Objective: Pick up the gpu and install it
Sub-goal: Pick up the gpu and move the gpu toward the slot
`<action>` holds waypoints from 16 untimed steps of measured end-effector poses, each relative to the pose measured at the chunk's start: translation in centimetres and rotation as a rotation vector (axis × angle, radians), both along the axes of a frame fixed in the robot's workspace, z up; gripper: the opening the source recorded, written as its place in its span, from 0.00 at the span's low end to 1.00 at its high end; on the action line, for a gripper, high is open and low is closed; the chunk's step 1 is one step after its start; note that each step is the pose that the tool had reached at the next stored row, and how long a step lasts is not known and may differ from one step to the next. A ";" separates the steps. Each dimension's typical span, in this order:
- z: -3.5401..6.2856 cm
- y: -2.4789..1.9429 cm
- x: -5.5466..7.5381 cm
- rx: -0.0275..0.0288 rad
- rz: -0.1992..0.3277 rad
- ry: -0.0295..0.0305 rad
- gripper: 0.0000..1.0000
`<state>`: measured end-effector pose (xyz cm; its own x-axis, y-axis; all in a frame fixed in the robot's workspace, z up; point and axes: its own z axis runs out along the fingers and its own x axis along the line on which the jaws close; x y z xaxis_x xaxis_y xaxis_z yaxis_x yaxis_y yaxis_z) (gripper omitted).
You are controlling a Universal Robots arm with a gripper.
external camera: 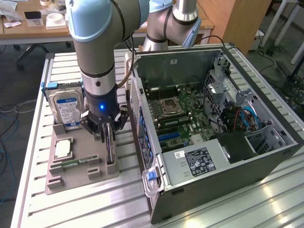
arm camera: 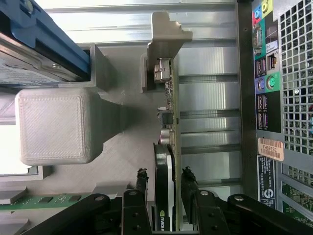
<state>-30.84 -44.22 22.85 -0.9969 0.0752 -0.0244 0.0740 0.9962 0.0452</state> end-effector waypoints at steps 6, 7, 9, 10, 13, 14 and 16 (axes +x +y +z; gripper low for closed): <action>0.01 0.01 0.0 -0.0001 0.000 0.0001 0.42; 0.01 0.01 0.0 -0.0001 0.000 0.0001 0.42; 0.00 0.01 0.0 -0.0001 0.000 0.0001 0.40; 0.01 0.01 0.0 -0.0001 0.000 0.0001 0.33; 0.00 0.01 0.0 0.0000 0.000 0.0000 0.33; 0.00 0.01 0.0 0.0000 0.000 0.0001 0.33; 0.01 0.01 0.0 -0.0001 0.000 0.0001 0.27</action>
<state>-30.84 -44.21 22.86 -0.9969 0.0752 -0.0243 0.0741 0.9962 0.0451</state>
